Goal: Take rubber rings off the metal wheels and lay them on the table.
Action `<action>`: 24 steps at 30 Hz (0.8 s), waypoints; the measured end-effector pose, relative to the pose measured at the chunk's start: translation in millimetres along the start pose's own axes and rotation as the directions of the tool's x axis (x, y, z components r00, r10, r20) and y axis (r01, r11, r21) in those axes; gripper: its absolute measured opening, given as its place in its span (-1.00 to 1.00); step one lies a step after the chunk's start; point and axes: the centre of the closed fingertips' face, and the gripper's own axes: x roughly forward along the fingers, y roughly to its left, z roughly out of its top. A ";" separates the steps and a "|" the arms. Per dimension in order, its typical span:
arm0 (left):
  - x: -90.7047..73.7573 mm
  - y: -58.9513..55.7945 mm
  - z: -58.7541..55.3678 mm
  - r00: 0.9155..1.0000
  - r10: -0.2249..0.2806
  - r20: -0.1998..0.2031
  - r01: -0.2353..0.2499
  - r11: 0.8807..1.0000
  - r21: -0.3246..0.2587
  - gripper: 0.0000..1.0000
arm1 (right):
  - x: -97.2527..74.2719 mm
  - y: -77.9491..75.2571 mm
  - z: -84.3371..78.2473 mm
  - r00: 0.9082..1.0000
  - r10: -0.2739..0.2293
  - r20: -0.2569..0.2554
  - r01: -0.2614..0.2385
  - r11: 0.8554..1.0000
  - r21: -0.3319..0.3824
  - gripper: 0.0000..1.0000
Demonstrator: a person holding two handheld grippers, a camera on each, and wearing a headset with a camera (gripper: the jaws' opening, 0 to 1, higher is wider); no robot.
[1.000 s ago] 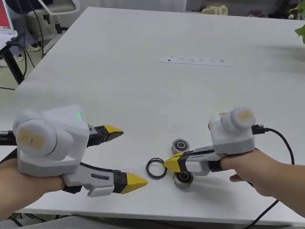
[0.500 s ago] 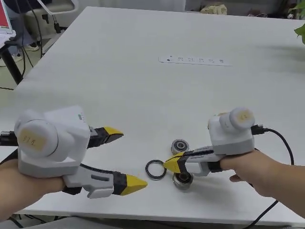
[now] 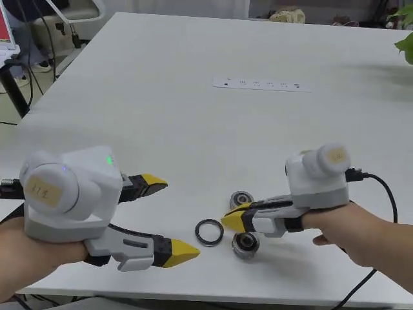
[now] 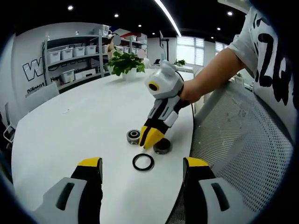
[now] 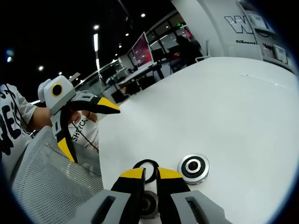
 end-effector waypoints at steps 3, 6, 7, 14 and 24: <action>-0.7 -0.4 1.4 1.000 0.000 0.002 0.000 1.000 -0.001 0.38 | -4.6 -0.3 2.7 1.000 -0.003 0.011 0.003 1.000 -0.001 -0.85; -1.9 0.0 3.0 1.000 0.003 0.006 -0.003 1.000 -0.002 0.38 | -9.4 -0.6 6.6 1.000 -0.011 0.026 0.011 1.000 -0.006 -0.82; -2.5 0.3 3.7 1.000 0.004 0.008 -0.004 1.000 -0.004 0.38 | -11.6 -0.3 8.5 0.999 -0.014 0.033 0.015 1.000 -0.010 -0.81; -4.1 0.8 6.3 1.000 0.006 0.011 -0.006 1.000 -0.002 0.38 | -25.0 -0.7 16.3 0.997 -0.030 0.065 0.033 0.999 -0.040 -0.75; -6.1 1.8 15.6 1.000 0.010 0.025 -0.010 1.000 0.007 0.38 | -48.1 3.1 25.2 0.994 -0.060 0.093 0.071 0.991 -0.111 -0.57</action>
